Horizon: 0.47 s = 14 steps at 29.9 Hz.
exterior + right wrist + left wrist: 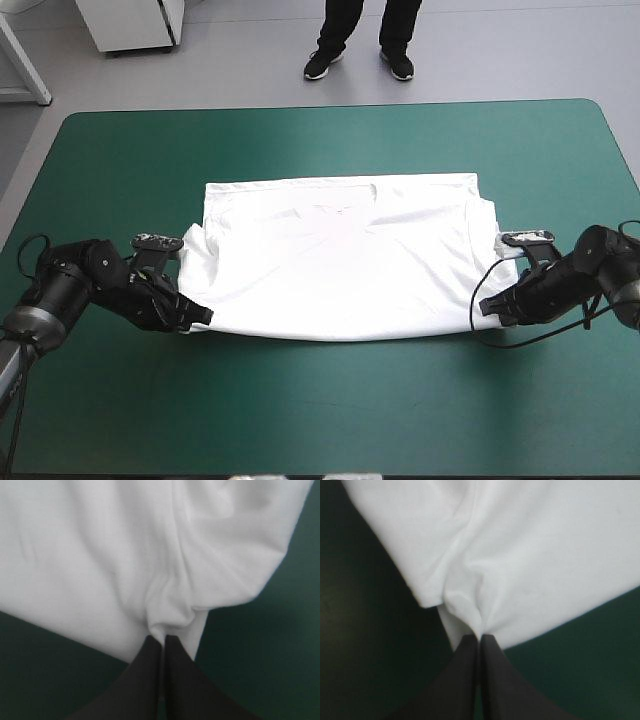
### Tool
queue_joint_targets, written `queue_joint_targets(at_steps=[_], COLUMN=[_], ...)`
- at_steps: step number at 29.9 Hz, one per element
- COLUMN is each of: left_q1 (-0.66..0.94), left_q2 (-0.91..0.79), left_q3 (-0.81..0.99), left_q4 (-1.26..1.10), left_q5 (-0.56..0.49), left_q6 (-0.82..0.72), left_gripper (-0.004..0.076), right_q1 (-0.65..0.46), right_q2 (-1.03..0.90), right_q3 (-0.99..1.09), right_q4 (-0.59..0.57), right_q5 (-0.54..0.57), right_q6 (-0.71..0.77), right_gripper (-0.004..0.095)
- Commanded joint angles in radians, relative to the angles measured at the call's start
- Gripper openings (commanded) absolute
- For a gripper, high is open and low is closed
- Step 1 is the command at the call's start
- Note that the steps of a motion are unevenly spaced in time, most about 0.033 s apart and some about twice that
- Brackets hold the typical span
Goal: Fold the cloth
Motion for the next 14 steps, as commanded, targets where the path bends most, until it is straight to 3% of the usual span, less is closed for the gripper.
queue_joint_targets(at_steps=[1, 7, 10, 14], left_q1=[-0.001, -0.001, -0.001, -0.024], left_q2=[-0.031, -0.031, -0.032, -0.057], left_q3=[0.016, 0.053, 0.055, 0.055], left_q4=[-0.019, -0.017, 0.013, 0.064], left_q5=[-0.006, -0.026, 0.016, 0.082], left_q6=[0.000, 0.000, 0.000, -0.005], left_gripper=[-0.0009, -0.0009, -0.0005, 0.0095], right_q1=[0.012, 0.073, 0.073, 0.073], right_q2=[-0.035, -0.035, -0.035, -0.065], right_q3=[0.020, 0.046, 0.046, 0.043], right_q4=[0.003, -0.030, -0.043, -0.053], right_q5=[-0.007, -0.014, -0.003, 0.042], right_q6=[-0.012, -0.010, 0.016, 0.023], right_gripper=[-0.0017, -0.0017, -0.0015, 0.0064])
